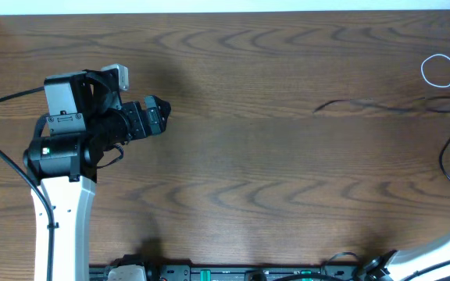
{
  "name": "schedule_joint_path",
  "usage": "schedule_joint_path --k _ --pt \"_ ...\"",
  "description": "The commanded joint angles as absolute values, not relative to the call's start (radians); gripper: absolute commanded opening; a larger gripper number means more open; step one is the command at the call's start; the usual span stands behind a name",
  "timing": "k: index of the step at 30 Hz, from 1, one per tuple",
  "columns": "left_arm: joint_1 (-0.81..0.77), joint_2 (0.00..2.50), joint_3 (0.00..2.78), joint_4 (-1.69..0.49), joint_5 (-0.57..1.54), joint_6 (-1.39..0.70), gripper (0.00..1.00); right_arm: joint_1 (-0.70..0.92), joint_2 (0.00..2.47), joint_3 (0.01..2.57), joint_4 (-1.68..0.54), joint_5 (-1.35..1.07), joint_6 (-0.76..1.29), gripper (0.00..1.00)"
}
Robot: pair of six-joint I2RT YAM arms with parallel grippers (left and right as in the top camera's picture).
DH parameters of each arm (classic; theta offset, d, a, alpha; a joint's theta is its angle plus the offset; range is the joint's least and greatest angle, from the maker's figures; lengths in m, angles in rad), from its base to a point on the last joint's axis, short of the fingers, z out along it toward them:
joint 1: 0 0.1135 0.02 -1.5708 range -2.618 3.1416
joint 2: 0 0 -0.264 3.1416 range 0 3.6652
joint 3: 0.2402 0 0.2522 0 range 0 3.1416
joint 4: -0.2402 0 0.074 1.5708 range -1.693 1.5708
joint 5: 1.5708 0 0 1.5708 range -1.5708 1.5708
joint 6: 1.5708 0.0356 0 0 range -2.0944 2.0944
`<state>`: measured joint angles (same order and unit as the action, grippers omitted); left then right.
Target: Untangle cables
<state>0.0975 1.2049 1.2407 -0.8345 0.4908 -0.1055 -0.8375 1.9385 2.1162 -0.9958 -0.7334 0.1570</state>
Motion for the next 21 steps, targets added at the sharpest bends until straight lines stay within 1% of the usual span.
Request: schedule_joint_path --k 1,4,9,16,20,21 --pt "0.101 1.208 1.262 -0.837 0.485 -0.11 0.98 -0.905 1.898 2.222 -1.026 -0.544 0.228 0.01" --pt "0.101 1.208 1.262 -0.837 0.485 -0.11 0.98 -0.936 1.898 2.292 -1.051 -0.436 0.236 0.01" --pt "0.101 1.208 1.262 -0.837 0.485 -0.11 0.98 -0.913 1.901 2.317 -1.051 -0.344 0.235 0.01" --pt "0.101 1.208 1.262 -0.837 0.485 -0.11 0.98 -0.768 1.959 2.315 -1.022 -0.252 0.189 0.01" --pt "0.101 1.208 1.262 -0.837 0.485 -0.11 0.98 -0.67 2.019 2.315 -0.961 -0.173 0.176 0.01" --pt "0.101 1.208 1.262 -0.837 0.485 -0.11 0.98 -0.62 2.06 2.315 -0.928 -0.126 0.158 0.01"
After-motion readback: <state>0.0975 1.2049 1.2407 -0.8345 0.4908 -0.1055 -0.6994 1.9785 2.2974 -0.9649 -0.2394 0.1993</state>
